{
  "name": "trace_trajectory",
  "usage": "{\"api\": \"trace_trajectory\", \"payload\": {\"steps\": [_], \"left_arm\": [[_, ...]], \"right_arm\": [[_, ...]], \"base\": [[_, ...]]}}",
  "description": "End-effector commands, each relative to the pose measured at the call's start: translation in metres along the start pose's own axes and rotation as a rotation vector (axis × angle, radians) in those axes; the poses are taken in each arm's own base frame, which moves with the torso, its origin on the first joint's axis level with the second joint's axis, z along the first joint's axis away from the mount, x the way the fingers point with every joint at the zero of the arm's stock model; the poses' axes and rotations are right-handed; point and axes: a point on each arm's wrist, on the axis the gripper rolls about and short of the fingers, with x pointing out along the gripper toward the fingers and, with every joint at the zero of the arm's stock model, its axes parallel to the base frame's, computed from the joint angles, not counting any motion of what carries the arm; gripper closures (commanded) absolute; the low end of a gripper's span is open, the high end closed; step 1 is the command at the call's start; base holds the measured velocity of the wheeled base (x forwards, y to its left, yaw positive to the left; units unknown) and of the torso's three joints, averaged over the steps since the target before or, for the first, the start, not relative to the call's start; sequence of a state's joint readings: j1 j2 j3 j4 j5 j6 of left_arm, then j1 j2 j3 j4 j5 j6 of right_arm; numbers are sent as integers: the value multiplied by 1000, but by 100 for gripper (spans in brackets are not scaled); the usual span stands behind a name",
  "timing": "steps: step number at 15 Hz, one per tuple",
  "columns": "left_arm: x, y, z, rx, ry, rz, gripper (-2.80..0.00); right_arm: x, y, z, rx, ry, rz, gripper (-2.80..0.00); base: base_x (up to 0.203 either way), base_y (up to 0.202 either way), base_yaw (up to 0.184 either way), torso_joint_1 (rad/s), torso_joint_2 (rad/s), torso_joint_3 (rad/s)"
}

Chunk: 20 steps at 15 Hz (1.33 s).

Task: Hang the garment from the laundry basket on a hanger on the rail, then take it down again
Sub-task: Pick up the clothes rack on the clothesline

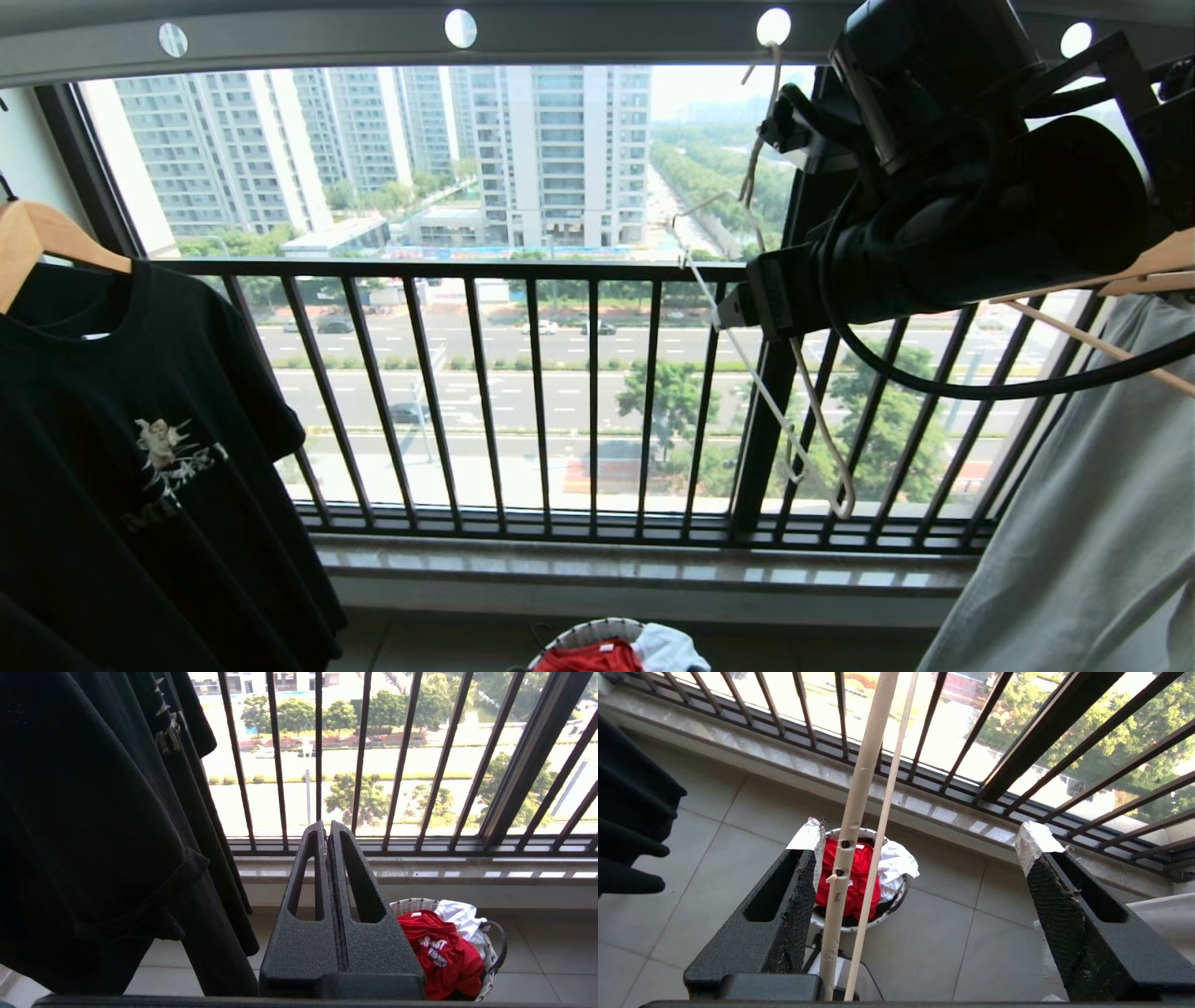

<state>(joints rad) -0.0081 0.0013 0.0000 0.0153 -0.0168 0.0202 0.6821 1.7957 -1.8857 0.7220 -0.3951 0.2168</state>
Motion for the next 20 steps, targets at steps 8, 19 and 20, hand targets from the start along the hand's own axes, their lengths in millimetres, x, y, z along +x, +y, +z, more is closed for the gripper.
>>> {"api": "trace_trajectory", "payload": {"steps": [8, 19, 20], "left_arm": [[0, 0, 0, 0, 0, 0, 0], [0, 0, 0, 0, 0, 0, 0], [0, 0, 0, 0, 0, 0, 0]], "right_arm": [[-5, -4, 2, -1, -30, -88, 0], [-28, 0, 0, -3, -59, -37, 0], [-32, 2, 0, -4, -67, -28, 0]], "base": [[0, 0, 0, 0, 0, 0], [0, 0, 0, 0, 0, 0], [0, 0, 0, 0, 0, 0]]}}
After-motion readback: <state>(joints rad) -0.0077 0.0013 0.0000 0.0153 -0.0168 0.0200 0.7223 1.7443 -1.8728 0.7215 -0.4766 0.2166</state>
